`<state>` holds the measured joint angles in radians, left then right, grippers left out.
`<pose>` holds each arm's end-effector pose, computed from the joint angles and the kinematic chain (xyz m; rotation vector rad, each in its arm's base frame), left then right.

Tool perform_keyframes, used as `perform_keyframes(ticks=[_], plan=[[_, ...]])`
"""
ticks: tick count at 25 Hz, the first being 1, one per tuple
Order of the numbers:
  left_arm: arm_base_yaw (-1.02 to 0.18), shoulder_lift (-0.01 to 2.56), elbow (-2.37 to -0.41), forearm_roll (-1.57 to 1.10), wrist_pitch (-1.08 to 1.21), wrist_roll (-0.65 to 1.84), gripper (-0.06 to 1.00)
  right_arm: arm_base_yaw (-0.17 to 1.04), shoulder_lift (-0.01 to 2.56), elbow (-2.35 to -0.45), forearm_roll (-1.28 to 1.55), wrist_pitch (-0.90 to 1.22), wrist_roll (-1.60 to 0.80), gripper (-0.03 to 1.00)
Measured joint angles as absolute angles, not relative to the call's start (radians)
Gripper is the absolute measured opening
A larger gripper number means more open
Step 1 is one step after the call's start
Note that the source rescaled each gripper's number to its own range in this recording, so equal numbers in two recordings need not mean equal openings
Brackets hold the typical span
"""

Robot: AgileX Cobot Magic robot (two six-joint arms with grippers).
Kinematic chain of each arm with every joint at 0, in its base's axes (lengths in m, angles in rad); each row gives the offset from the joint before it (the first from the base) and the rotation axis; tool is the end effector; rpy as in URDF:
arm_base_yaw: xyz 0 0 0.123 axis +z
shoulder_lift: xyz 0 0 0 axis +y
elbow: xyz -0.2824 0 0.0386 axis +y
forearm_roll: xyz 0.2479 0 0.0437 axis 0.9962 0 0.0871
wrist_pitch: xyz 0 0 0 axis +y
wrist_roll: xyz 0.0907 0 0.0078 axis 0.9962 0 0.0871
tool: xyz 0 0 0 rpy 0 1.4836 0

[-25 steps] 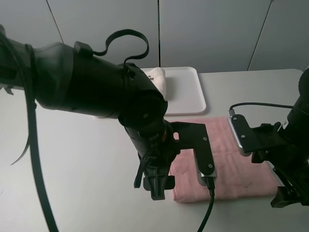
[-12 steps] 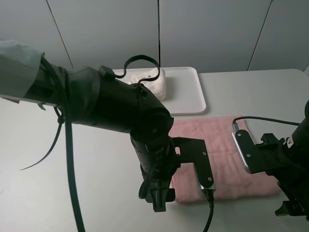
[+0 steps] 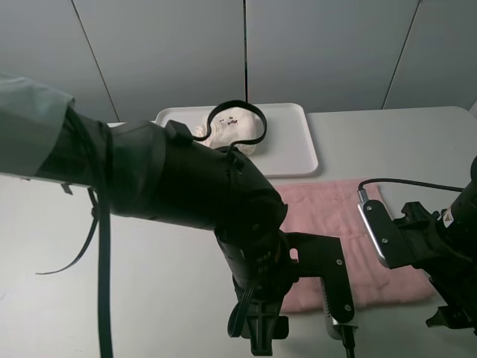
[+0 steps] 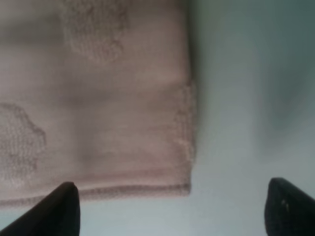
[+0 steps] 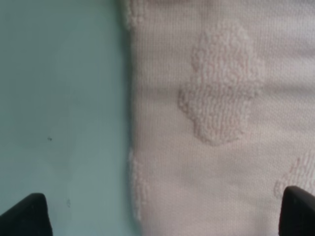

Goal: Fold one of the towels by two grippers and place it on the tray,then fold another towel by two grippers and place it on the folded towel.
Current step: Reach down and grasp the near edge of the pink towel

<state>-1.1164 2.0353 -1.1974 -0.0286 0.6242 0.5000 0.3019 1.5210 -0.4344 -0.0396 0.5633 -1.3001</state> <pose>0.1641 -0.3394 0.1139 2.1170 2.0667 -0.1149 0.1717 0.0514 0.1169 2.2896 -2.1463 0.0354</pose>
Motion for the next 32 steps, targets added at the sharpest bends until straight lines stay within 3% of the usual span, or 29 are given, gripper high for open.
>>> perform_keyframes(ticks=[32], plan=[[-1.126, 2.037, -1.197, -0.13, 0.611, 0.58, 0.97, 0.302, 1.521, -0.434, -0.041, 0.546, -1.3, 1.0]])
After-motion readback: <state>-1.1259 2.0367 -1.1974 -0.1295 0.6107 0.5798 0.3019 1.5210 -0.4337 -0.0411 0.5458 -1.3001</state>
